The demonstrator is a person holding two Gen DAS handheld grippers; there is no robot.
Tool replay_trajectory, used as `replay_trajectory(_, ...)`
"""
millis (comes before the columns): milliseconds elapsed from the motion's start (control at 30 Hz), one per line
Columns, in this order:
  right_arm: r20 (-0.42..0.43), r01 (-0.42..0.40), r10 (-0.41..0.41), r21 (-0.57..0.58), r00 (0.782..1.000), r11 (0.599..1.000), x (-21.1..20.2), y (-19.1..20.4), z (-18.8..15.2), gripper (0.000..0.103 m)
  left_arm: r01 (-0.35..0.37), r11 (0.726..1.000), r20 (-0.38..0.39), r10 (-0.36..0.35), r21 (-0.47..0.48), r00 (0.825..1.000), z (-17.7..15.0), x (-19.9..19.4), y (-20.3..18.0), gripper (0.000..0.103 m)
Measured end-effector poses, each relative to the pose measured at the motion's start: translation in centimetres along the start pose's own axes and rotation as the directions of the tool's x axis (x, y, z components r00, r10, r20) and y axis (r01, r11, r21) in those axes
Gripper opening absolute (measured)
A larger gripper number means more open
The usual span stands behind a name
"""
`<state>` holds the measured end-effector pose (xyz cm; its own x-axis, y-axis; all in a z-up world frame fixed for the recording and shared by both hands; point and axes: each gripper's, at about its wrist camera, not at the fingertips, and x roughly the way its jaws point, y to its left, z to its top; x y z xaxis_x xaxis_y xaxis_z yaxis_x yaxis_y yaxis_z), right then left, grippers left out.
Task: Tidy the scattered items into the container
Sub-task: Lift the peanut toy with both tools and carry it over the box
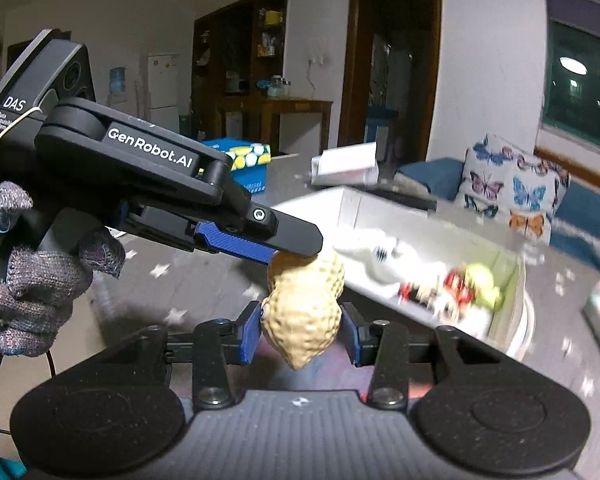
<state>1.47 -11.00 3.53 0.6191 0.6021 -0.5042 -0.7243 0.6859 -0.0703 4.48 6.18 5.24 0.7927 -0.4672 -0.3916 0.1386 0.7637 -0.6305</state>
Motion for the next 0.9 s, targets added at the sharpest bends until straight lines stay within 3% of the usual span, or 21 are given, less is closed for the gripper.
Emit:
replay_trajectory(233, -0.019, -0.031, 0.031, -0.042, 0.999, 0.999, 4.2, -3.1, 4.2, 0.042, -0.041, 0.999, 0.044, 0.042, -0.022, 0.998, 4.4, 2.7, 2.1, 0.036)
replay_trajectory(433, -0.088, -0.088, 0.086, -0.021, 0.992, 0.996, 8.8, -5.7, 6.3, 0.042, -0.084, 0.995, 0.023, 0.086, -0.059, 0.996, 6.9, 5.7, 4.6, 0.035)
replay_trajectory(900, -0.274, -0.209, 0.220, 0.068, 0.936, 0.976, 16.2, -8.8, 5.7, 0.042, -0.231, 0.971, -0.092, 0.225, -0.065, 0.970, 7.2, 10.1, 7.8, 0.035)
